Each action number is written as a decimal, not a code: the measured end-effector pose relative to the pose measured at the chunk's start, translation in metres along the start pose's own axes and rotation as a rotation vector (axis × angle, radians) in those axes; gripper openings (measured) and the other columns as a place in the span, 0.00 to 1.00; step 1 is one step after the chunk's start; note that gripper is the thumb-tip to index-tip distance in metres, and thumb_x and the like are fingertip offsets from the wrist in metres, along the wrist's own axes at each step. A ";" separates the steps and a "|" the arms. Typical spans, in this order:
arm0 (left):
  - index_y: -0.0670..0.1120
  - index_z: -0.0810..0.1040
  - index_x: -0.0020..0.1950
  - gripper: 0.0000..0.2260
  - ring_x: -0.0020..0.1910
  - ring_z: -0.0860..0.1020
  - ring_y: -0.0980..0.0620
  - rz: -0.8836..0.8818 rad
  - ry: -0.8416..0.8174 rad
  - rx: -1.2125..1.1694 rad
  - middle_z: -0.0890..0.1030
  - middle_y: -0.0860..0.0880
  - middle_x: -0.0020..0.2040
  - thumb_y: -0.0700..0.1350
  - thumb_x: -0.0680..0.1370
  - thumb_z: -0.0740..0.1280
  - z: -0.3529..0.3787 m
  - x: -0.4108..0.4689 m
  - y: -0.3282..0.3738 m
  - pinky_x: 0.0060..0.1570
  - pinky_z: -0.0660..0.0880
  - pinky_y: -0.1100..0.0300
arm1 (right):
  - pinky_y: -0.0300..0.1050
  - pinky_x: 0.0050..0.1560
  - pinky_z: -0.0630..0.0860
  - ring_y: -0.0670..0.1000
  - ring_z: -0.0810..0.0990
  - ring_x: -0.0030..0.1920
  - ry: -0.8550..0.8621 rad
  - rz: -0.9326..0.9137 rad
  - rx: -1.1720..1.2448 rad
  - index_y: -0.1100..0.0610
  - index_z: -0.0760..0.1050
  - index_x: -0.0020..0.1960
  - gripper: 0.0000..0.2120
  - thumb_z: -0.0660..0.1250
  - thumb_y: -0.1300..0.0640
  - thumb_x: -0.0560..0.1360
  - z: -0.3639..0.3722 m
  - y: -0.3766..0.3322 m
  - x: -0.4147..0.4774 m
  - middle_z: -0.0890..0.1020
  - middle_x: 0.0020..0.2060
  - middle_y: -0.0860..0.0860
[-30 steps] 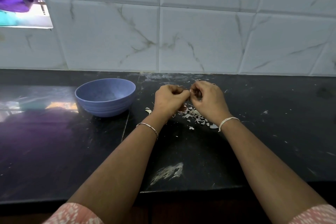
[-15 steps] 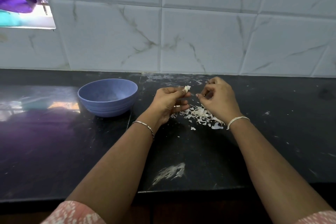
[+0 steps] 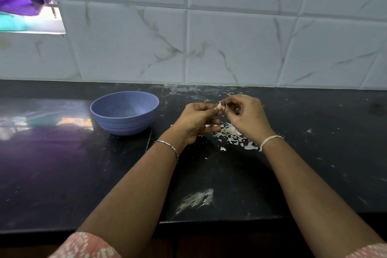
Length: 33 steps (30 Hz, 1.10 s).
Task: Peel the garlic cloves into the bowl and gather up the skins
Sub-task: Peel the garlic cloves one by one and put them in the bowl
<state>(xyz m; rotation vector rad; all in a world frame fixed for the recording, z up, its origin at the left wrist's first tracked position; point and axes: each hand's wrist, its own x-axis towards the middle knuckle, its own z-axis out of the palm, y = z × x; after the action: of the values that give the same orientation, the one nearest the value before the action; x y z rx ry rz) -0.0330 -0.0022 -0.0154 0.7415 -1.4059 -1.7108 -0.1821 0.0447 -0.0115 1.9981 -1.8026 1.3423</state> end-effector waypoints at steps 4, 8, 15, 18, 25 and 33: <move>0.40 0.81 0.46 0.04 0.32 0.77 0.55 0.020 0.028 0.009 0.80 0.46 0.42 0.41 0.77 0.71 0.000 0.001 -0.001 0.33 0.82 0.59 | 0.44 0.42 0.76 0.47 0.78 0.39 0.000 -0.056 -0.045 0.53 0.82 0.46 0.06 0.70 0.62 0.74 -0.003 -0.002 0.000 0.81 0.39 0.47; 0.41 0.80 0.44 0.04 0.33 0.76 0.55 0.042 0.073 -0.039 0.80 0.47 0.41 0.41 0.78 0.69 -0.001 0.002 0.000 0.32 0.81 0.60 | 0.48 0.48 0.78 0.47 0.77 0.44 0.043 0.001 -0.091 0.53 0.83 0.52 0.08 0.67 0.62 0.77 -0.009 0.003 0.001 0.79 0.45 0.47; 0.40 0.81 0.49 0.03 0.31 0.79 0.55 0.054 0.053 -0.073 0.82 0.47 0.40 0.38 0.77 0.70 -0.002 0.000 0.003 0.33 0.81 0.61 | 0.45 0.47 0.73 0.46 0.74 0.44 -0.099 0.073 -0.218 0.52 0.82 0.40 0.04 0.77 0.58 0.69 -0.014 0.001 -0.001 0.74 0.41 0.44; 0.40 0.82 0.50 0.04 0.32 0.79 0.55 0.072 0.070 -0.044 0.82 0.48 0.40 0.38 0.76 0.71 -0.003 -0.001 0.004 0.33 0.81 0.60 | 0.44 0.45 0.74 0.45 0.75 0.40 -0.101 0.086 -0.210 0.52 0.79 0.39 0.07 0.77 0.59 0.68 -0.015 0.002 -0.001 0.76 0.37 0.43; 0.39 0.81 0.51 0.06 0.32 0.79 0.56 0.102 0.124 -0.007 0.82 0.48 0.40 0.40 0.77 0.70 -0.001 0.000 0.003 0.35 0.82 0.58 | 0.38 0.44 0.69 0.46 0.78 0.41 -0.144 0.091 -0.227 0.52 0.84 0.41 0.02 0.74 0.58 0.72 -0.016 0.002 -0.002 0.77 0.36 0.43; 0.41 0.83 0.48 0.04 0.33 0.78 0.57 0.155 0.135 0.073 0.79 0.47 0.39 0.39 0.75 0.73 -0.003 0.001 0.001 0.37 0.81 0.59 | 0.32 0.39 0.70 0.41 0.76 0.35 -0.172 0.138 -0.134 0.50 0.85 0.42 0.07 0.71 0.61 0.69 -0.014 0.000 -0.002 0.78 0.33 0.42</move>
<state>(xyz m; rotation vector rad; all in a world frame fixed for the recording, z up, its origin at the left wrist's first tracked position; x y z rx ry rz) -0.0308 -0.0045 -0.0150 0.7531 -1.4001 -1.4708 -0.1892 0.0552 -0.0045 2.0046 -2.0799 1.0778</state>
